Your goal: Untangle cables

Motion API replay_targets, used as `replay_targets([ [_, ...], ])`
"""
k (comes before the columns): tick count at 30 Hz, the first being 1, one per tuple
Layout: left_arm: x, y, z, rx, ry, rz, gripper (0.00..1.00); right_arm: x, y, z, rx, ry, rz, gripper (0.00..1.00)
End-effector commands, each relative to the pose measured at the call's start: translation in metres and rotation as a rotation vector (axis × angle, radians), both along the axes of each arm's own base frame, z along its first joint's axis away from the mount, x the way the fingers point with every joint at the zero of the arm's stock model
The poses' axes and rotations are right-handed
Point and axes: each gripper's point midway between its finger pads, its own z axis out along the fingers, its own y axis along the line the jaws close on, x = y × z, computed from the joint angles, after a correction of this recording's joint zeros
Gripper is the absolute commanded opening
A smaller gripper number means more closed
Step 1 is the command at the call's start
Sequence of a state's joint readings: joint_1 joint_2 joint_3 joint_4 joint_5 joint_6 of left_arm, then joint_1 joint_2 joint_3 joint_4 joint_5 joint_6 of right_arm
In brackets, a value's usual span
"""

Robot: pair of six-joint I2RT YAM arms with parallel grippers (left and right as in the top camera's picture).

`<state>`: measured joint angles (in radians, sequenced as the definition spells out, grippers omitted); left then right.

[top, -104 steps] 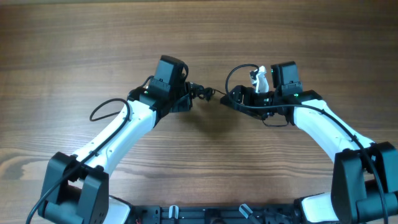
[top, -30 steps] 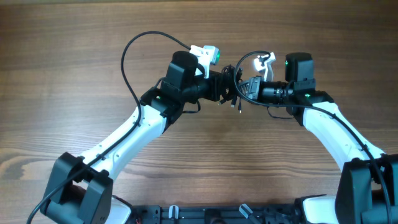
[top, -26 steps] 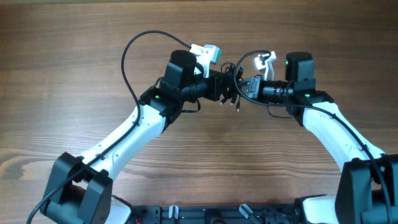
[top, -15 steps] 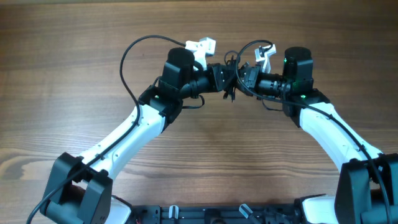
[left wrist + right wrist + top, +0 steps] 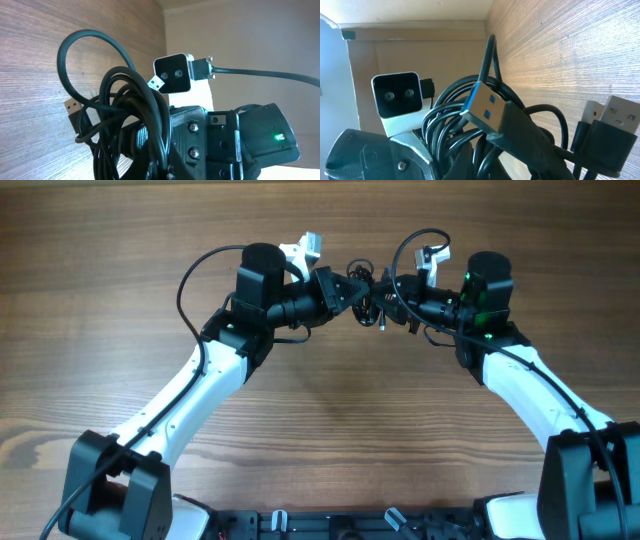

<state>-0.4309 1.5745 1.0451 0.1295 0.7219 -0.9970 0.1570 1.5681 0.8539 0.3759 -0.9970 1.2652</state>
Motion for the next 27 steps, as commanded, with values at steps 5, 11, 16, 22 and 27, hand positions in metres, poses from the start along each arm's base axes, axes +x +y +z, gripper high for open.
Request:
replay_targets([
  [5,-0.015,-0.021,0.013,-0.113,0.123,-0.029,0.04,0.002,0.036,-0.017,-0.036,0.037,-0.001,0.04],
  [11,0.007,-0.009,0.004,-0.172,0.343,0.192,0.04,0.002,0.038,-0.021,-0.014,0.086,0.003,0.21],
  [16,0.019,0.008,-0.022,-0.142,0.482,0.378,0.04,0.012,0.020,-0.017,-0.034,-0.012,-0.008,0.68],
  [22,0.019,0.035,-0.062,-0.156,0.791,0.669,0.04,0.034,-0.041,-0.014,-0.141,-0.280,-0.050,1.00],
  [27,0.005,0.050,-0.088,-0.220,1.097,0.878,0.04,0.028,-0.052,-0.021,-0.246,-0.474,0.023,1.00],
])
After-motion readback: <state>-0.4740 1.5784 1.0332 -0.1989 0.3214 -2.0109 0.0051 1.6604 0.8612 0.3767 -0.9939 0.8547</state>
